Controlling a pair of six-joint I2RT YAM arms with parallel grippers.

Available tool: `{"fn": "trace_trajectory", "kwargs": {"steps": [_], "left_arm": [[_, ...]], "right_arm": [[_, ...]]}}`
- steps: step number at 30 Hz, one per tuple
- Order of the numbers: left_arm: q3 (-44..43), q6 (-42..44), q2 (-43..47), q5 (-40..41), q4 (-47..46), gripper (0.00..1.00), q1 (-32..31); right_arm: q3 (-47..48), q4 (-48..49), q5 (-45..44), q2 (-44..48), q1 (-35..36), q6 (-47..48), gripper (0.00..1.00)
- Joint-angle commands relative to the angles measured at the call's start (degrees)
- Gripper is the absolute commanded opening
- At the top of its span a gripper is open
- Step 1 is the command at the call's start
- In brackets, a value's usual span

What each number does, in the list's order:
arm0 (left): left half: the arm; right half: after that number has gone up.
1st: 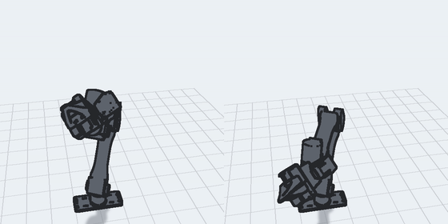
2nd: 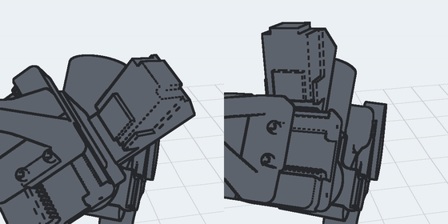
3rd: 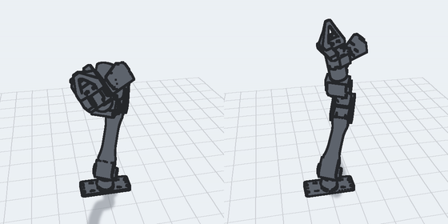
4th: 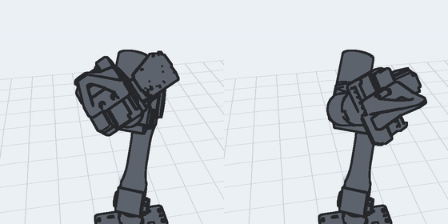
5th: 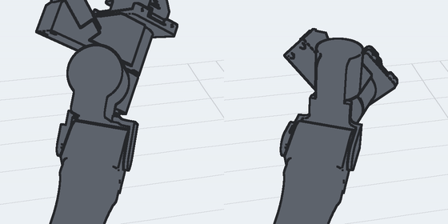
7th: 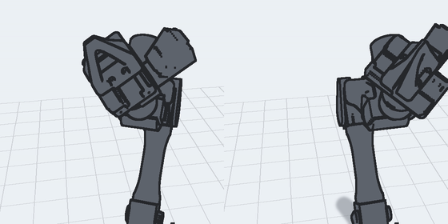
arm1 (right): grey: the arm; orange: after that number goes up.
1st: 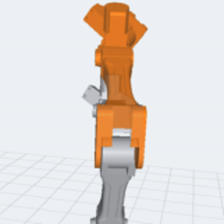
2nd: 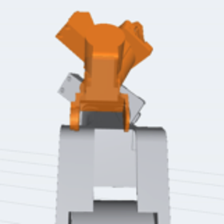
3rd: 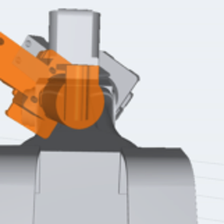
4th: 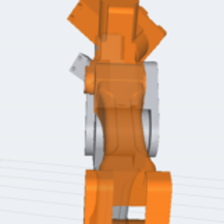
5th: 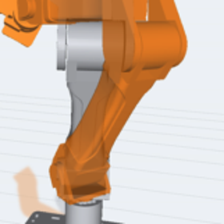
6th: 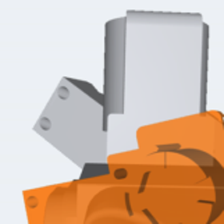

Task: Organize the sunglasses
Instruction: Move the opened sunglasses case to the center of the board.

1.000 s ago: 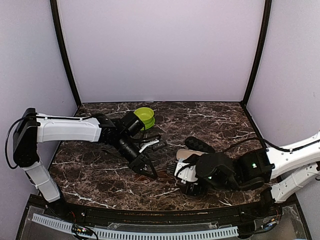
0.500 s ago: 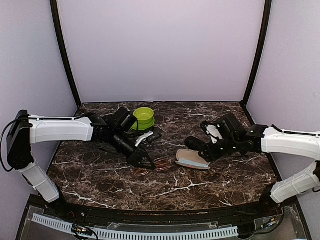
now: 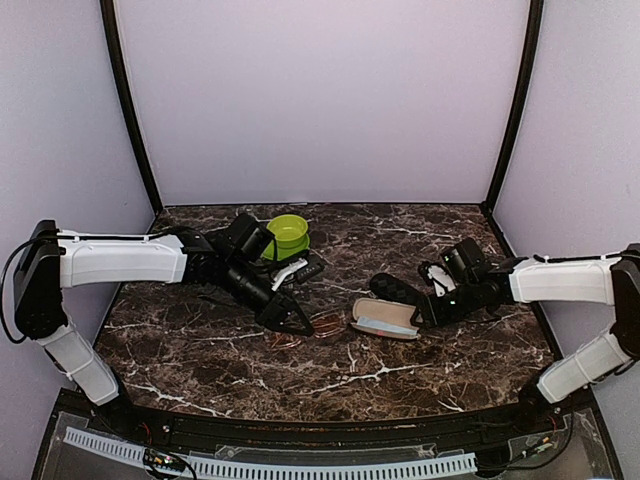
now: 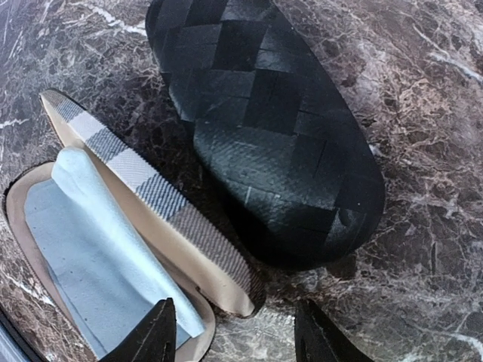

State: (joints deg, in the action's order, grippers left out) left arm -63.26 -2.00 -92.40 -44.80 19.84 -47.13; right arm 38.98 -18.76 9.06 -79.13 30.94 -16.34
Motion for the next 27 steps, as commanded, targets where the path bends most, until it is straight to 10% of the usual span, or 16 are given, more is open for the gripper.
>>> {"fn": "trace_trajectory", "kwargs": {"steps": [1, 27], "left_arm": [[0.77, -0.11, 1.33, -1.69, -1.06, 0.23, 0.02], [0.69, -0.46, 0.51, -3.07, -2.17, 0.23, 0.03]], "right_arm": [[-1.26, 4.60, 3.50, -1.46, -1.54, -0.33, 0.52], [-2.34, 9.73, 7.31, -2.84, -2.55, 4.29, 0.27]]}}
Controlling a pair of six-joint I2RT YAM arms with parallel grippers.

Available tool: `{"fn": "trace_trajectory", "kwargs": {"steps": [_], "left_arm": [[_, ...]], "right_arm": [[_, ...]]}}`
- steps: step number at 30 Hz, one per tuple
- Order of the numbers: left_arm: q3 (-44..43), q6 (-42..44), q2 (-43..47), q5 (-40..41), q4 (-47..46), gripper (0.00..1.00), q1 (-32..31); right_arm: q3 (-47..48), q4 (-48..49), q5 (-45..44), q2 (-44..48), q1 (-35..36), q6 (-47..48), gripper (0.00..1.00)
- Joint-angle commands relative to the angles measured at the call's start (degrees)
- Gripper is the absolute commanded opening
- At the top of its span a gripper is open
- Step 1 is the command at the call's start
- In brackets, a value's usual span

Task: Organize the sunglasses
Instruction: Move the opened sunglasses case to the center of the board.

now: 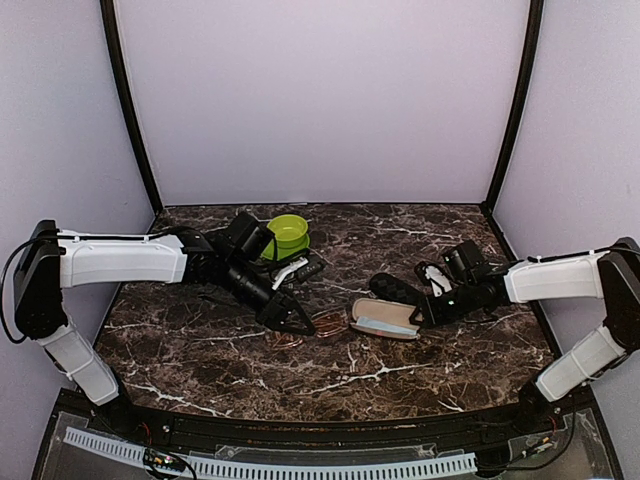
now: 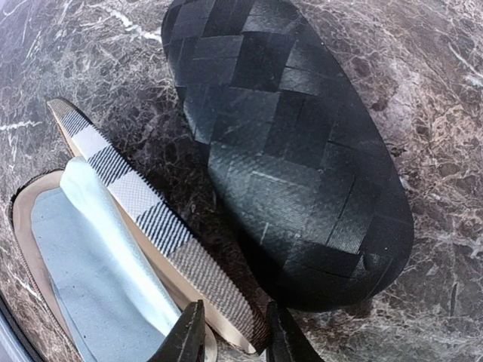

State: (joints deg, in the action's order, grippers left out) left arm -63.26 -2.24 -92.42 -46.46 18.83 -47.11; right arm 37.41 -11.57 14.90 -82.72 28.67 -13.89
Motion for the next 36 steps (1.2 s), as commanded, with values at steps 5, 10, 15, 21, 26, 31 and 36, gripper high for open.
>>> {"fn": "trace_trajectory", "kwargs": {"steps": [5, 10, 15, 21, 26, 31, 36], "left_arm": [[0.48, -0.06, 0.21, -1.30, -1.05, 0.23, 0.00], [-0.57, 0.38, -0.54, -1.55, -0.49, 0.23, 0.00], [-1.07, 0.74, -1.12, -1.72, -0.11, 0.23, 0.00], [-1.63, 0.79, -1.66, -2.06, 0.24, 0.23, 0.00], [-3.22, 1.74, -3.08, -1.97, 1.15, 0.23, 0.00], [-4.71, 2.43, -5.05, -2.22, 1.51, 0.23, 0.00], [-7.80, 5.13, -8.24, -1.31, 3.85, 0.23, 0.00]], "right_arm": [[-1.27, 3.25, 2.84, 1.82, -0.19, 2.99, 0.24], [-0.94, 3.98, 3.82, 2.61, 0.83, 4.25, 0.22], [-0.59, 4.42, 4.17, 3.14, 2.40, 5.37, 0.20], [-0.30, 5.95, 4.01, 4.43, 5.50, 7.30, 0.17], [-0.38, 8.19, 3.83, 5.08, 8.05, 8.90, 0.15], [-0.53, 10.48, 3.65, 5.37, 10.11, 10.77, 0.14], [-0.64, 13.79, 4.18, 4.60, 12.05, 13.03, 0.13]]}}
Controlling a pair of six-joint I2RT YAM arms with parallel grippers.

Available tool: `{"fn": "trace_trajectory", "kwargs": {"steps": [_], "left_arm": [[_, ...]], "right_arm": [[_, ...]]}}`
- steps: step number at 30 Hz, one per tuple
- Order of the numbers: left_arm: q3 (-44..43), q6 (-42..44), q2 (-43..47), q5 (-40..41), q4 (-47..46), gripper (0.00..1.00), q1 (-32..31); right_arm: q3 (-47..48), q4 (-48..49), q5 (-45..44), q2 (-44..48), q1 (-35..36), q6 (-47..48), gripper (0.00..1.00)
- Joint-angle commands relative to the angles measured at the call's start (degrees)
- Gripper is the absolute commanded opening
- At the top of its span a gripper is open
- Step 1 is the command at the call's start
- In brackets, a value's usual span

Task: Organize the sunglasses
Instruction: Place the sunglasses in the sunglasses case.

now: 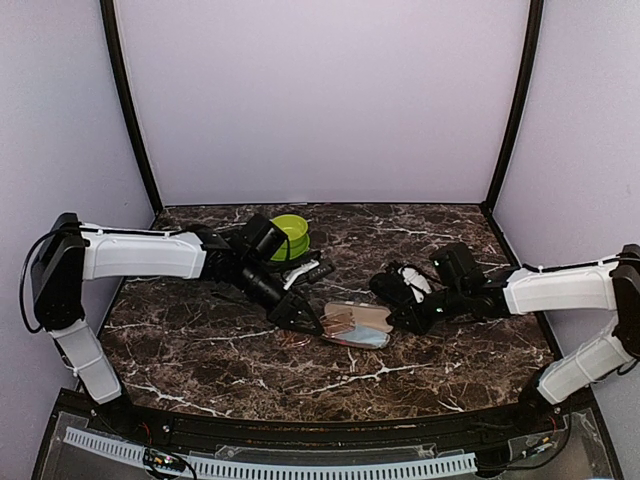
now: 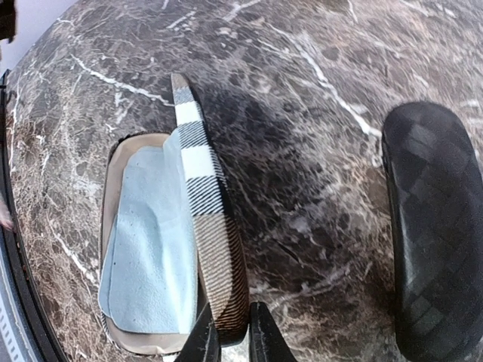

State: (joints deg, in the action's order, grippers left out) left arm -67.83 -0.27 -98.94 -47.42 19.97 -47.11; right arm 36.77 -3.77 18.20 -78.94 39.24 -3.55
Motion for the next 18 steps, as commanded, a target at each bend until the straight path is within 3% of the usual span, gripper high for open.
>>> {"fn": "trace_trajectory", "kwargs": {"steps": [1, 18], "left_arm": [[-3.87, 3.94, -2.19, -0.27, 3.13, 0.23, 0.00], [-10.27, 13.29, -9.39, 3.61, 6.01, 0.23, -2.27]], "right_arm": [[0.07, 6.64, 1.21, 0.47, 1.59, 3.11, 0.13], [-0.64, 16.77, 5.93, -5.87, 1.67, 6.39, 0.13]]}}
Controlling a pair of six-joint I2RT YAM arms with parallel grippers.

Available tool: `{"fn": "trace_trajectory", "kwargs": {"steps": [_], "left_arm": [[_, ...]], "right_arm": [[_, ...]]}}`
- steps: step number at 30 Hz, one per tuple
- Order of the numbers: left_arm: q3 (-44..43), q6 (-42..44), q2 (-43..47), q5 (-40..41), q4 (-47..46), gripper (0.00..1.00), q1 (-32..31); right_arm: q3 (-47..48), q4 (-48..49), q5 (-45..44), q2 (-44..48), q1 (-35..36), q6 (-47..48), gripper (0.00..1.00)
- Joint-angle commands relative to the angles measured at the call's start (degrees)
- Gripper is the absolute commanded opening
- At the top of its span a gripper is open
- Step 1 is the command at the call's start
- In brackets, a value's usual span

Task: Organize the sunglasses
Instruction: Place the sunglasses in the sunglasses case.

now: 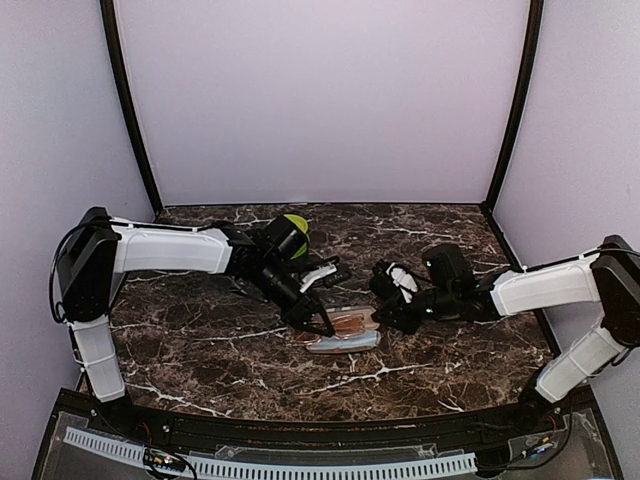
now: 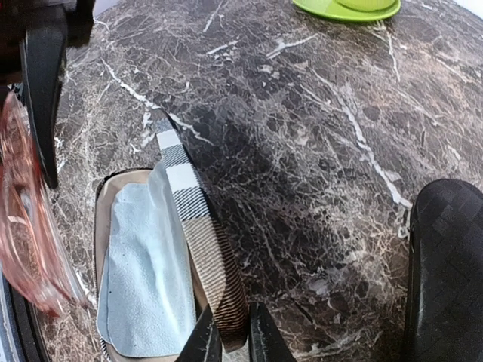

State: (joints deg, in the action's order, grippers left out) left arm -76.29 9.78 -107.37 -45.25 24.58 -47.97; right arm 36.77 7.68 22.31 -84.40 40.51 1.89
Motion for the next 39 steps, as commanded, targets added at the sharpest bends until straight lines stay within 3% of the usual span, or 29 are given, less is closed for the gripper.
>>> {"fn": "trace_trajectory", "kwargs": {"steps": [1, 17, 39], "left_arm": [[-1.94, 3.21, -1.44, 1.69, 1.14, 0.23, -1.43], [-2.50, 7.72, -5.31, 2.41, -4.43, 0.23, -2.49], [-4.47, 12.19, -9.63, 1.40, -5.17, 0.24, -2.57]], "right_arm": [[-0.79, 5.62, 1.82, -0.37, 0.42, 0.95, 0.13], [-2.60, 7.90, 2.53, -1.85, 0.71, 3.85, 0.14], [-3.58, 9.34, 2.13, -1.76, 0.80, 4.09, 0.14]]}}
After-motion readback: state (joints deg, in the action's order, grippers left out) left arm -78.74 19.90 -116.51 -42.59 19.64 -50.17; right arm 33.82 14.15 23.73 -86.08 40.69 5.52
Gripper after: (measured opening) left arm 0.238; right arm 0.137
